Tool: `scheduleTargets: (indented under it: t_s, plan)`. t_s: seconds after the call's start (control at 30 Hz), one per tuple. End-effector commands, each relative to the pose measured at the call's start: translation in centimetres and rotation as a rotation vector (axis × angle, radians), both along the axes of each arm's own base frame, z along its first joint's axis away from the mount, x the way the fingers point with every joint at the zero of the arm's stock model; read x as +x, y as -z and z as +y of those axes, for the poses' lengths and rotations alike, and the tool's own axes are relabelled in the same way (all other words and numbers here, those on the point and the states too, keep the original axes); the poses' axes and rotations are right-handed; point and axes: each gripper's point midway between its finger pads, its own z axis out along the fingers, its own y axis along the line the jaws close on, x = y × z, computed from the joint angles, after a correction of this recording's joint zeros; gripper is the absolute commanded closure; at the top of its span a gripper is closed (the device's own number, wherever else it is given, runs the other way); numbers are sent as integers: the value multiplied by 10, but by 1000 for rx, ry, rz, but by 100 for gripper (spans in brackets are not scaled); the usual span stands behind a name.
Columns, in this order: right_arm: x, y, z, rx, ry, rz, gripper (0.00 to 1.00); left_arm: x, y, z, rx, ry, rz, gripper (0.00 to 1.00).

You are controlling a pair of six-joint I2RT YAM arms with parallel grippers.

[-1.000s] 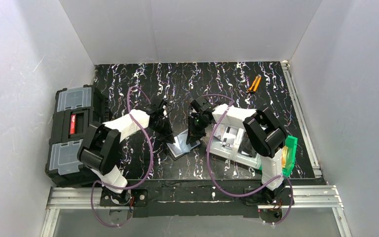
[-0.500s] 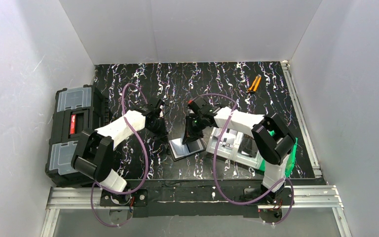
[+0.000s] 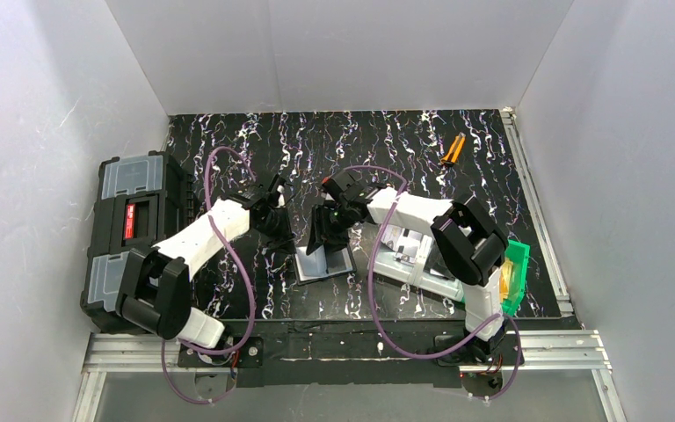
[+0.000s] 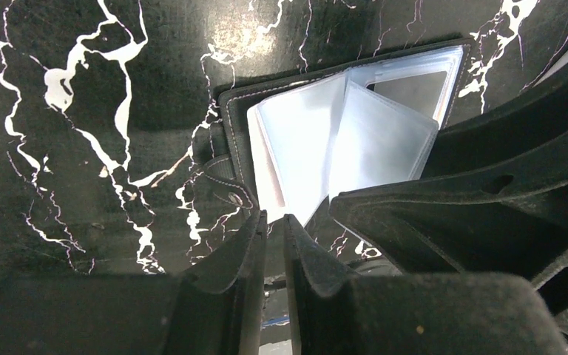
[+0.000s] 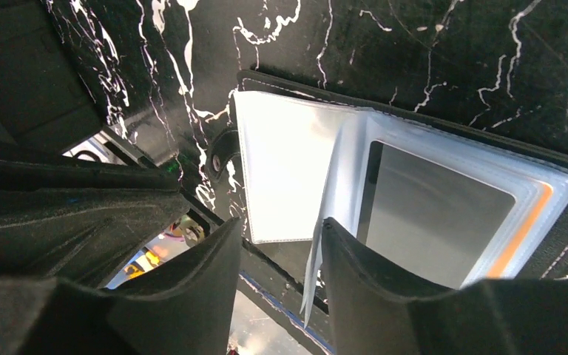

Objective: Take the credit cards out of the card holder
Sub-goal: Remove the credit card from the card holder.

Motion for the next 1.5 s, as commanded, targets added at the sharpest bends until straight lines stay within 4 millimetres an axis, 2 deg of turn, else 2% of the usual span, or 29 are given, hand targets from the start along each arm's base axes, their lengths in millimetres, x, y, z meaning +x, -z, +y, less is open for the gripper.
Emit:
scheduleTargets:
  t_s: [0.0,0.1,0.27,0.43,0.67,0.83,1.03,1.2,1.3,1.47]
  plan:
    - [3,-20,18,68,-24,-14,46,1,-25,5,-8,5,-48,87]
    - [3,-26,22,72,-29,-24,40,0,-35,8,-15,1,-69,86]
    - [0,-26,30,68,-51,-20,36,-1,-53,13,-23,-3,-109,87]
    - [-2,-15,42,61,-74,10,33,-6,-66,14,-42,-1,-131,86]
    - [-4,9,51,57,-74,74,31,-14,-70,10,-80,5,-129,86]
    - [-2,1,51,71,-69,56,28,-15,-66,2,-122,13,-103,86]
    - [11,-30,43,111,-40,-1,22,-11,-68,-8,-166,14,-100,86]
    - [21,-54,26,122,-5,-56,18,-8,-64,-17,-190,24,-81,86]
    - [27,-55,8,106,30,-70,17,-7,-57,-24,-200,31,-62,86]
    - [27,-41,-22,46,77,-63,17,-3,-41,-41,-220,45,-17,86]
